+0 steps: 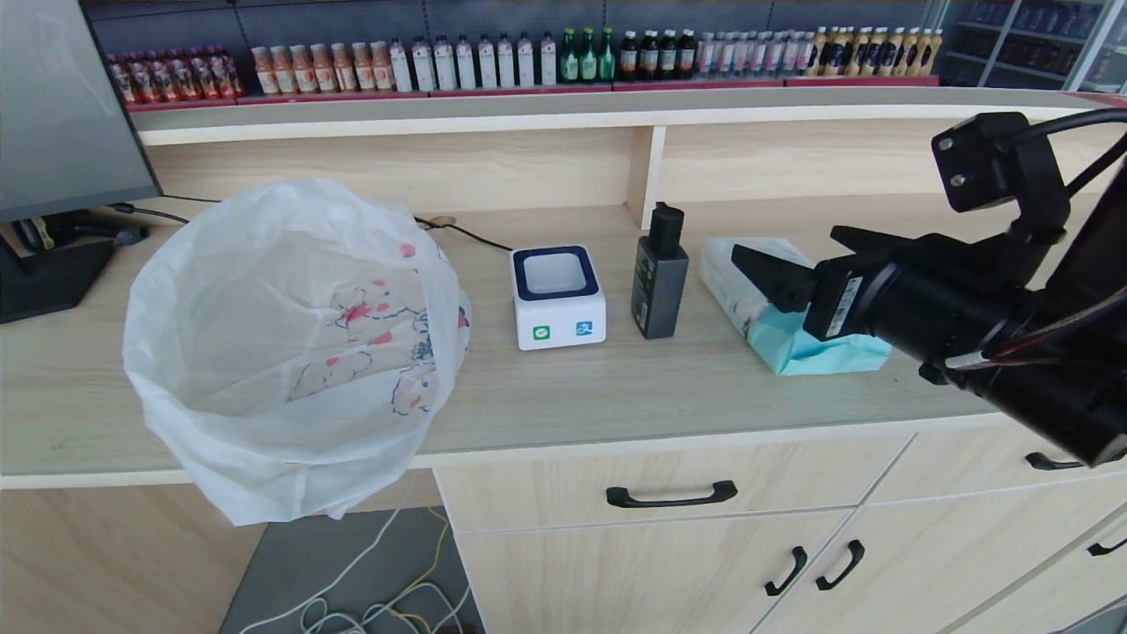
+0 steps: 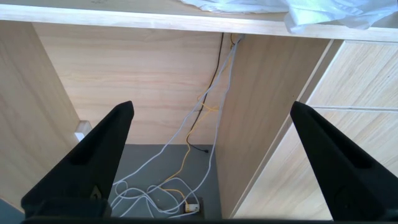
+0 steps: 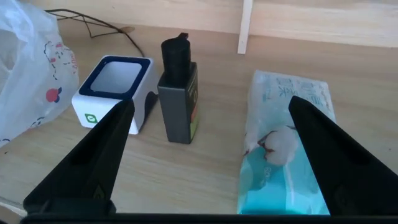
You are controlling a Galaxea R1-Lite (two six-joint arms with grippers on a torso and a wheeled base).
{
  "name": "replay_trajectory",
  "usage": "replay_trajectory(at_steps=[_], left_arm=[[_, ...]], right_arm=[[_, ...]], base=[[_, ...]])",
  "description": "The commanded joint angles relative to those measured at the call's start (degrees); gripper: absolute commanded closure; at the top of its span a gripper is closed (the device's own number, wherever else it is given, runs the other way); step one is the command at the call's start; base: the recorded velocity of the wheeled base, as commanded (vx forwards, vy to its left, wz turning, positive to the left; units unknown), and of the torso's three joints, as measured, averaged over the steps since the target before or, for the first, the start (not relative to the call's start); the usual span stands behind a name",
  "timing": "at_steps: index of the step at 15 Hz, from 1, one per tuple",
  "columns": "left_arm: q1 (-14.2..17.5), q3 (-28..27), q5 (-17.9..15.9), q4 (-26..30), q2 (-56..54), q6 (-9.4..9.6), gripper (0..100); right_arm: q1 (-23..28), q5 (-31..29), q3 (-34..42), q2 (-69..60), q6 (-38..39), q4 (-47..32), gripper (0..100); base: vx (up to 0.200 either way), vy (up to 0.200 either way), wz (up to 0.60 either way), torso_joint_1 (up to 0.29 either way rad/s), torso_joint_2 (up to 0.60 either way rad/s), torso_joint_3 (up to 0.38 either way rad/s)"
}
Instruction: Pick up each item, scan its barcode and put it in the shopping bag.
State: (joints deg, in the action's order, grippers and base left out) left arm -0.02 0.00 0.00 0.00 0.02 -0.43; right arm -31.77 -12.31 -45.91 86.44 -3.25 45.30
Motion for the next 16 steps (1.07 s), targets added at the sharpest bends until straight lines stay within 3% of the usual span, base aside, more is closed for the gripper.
replay_trajectory(at_steps=[1, 4, 9, 16], left_arm=[[0.02, 0.0, 0.0, 0.0, -0.02, -0.01, 0], [0.02, 0.0, 0.0, 0.0, -0.02, -0.01, 0], [0.02, 0.0, 0.0, 0.0, -0.02, -0.01, 0], [0.02, 0.0, 0.0, 0.0, -0.02, -0.01, 0]], right_arm=[[-0.05, -0.43, -1.11, 3.82, -0.08, 0.67, 0], [-3.56, -0.52, -3.75, 7.07, 1.15, 0.67, 0], [-3.65, -3.6, -12.54, 13.49, 1.94, 0.75, 0], [-3.74, -3.6, -15.61, 17.62, 1.85, 2.51, 0]], base=[[0.0, 0.0, 0.0, 0.0, 0.0, 0.0], [0.0, 0.0, 0.0, 0.0, 0.0, 0.0], [0.0, 0.0, 0.0, 0.0, 0.0, 0.0], [0.0, 0.0, 0.0, 0.0, 0.0, 0.0]])
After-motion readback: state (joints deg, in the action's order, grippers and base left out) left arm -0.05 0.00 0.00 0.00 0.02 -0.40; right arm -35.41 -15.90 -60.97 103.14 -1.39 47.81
